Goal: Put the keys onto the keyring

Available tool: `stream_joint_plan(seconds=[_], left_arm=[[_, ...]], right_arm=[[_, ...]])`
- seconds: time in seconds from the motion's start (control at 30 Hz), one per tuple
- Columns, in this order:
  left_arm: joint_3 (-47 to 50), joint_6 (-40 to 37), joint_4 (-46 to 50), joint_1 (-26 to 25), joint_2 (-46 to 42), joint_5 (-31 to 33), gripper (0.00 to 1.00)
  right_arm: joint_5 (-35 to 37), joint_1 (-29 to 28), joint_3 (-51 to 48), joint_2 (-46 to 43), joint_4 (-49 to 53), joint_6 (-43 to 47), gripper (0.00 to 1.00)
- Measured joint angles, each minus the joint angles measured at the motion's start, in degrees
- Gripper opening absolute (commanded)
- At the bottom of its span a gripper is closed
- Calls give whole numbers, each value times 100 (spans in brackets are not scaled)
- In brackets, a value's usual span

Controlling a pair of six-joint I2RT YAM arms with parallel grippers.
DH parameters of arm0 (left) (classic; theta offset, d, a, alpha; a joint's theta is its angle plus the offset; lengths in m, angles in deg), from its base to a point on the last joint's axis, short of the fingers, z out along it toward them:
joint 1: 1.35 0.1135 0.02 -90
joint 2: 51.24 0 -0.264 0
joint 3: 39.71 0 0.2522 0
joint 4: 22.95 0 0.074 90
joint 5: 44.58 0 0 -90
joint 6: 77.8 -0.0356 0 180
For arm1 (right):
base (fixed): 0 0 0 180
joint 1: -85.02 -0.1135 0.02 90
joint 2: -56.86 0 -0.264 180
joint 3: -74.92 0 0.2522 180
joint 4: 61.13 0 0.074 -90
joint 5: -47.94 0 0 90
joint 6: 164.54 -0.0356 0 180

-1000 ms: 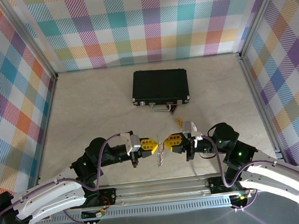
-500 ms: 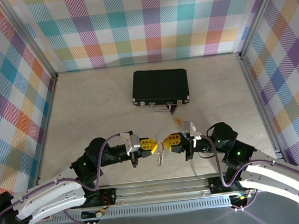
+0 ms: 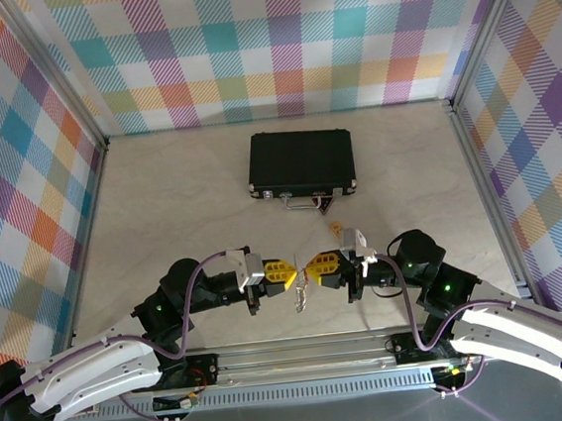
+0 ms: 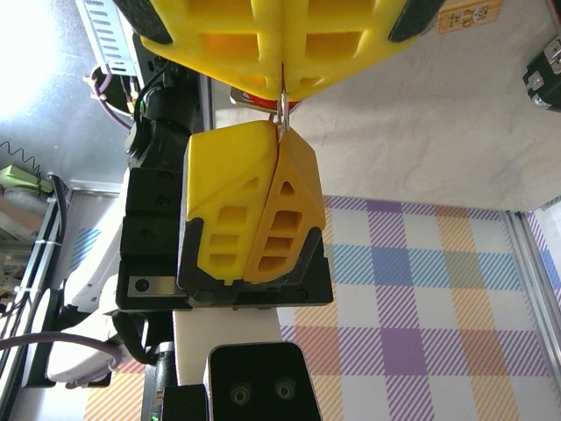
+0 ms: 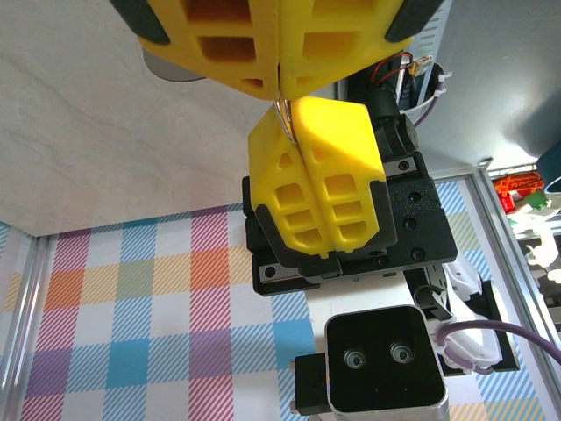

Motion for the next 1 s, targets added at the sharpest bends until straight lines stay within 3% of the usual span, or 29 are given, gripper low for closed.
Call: stream_joint_plan(seconds=[1.0], left_arm=[[-81, -85, 284, 0, 42, 11, 0]], right_arm=[[-90, 2, 0, 74, 13, 0, 0]])
